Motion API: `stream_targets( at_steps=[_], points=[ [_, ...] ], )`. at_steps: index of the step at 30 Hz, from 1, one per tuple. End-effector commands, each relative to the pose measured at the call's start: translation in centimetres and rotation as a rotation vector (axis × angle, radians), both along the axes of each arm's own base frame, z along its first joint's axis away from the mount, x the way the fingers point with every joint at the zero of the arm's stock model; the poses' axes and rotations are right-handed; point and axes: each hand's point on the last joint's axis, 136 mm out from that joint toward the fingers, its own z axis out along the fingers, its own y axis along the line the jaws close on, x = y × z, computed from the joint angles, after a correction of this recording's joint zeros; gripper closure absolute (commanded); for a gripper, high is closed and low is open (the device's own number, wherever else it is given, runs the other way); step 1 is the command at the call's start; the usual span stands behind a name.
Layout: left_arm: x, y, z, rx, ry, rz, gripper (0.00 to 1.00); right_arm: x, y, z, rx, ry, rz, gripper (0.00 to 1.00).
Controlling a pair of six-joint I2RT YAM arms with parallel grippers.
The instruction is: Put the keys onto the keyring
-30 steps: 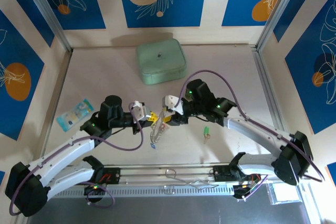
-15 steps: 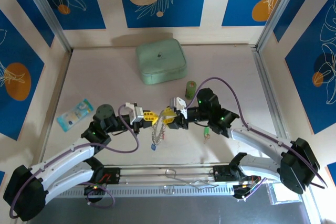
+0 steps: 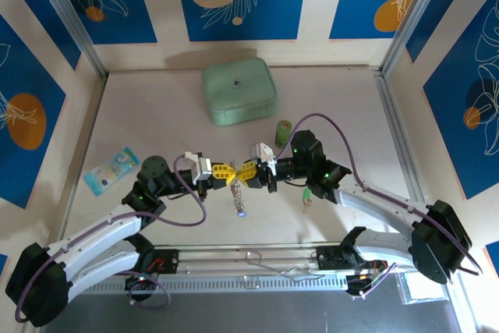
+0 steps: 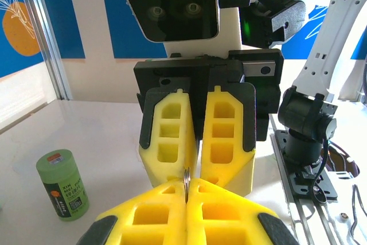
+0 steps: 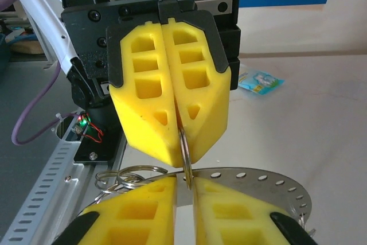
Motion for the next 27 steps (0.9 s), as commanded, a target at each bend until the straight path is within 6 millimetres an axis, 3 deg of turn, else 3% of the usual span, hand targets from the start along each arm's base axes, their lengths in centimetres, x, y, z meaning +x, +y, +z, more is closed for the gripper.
stream_targets(
  at_steps=[1, 5, 9, 17, 27],
  points=[
    [-0.9, -0.2, 1.1, -0.031, -0.050, -0.038, 1.00, -0.5, 0.2, 1.0, 0.023, -0.020, 0.032, 0.83],
    [-0.8, -0.2, 1.1, -0.027, -0.057, -0.033, 1.00, -0.5, -0.1, 0.8, 0.005, -0.031, 0.022, 0.82],
    [-0.8, -0.1, 1.2, -0.021, -0.072, -0.025, 1.00, -0.2, -0.7, -0.2, -0.045, -0.051, -0.007, 0.73],
    [-0.7, -0.3, 1.2, -0.014, -0.078, -0.030, 1.00, -0.9, -0.9, 0.7, -0.024, -0.033, 0.026, 0.76],
    [-0.8, -0.6, 1.1, -0.008, -0.071, -0.054, 1.00, 0.0, -0.3, 1.8, 0.022, -0.051, -0.002, 0.79]
  ],
)
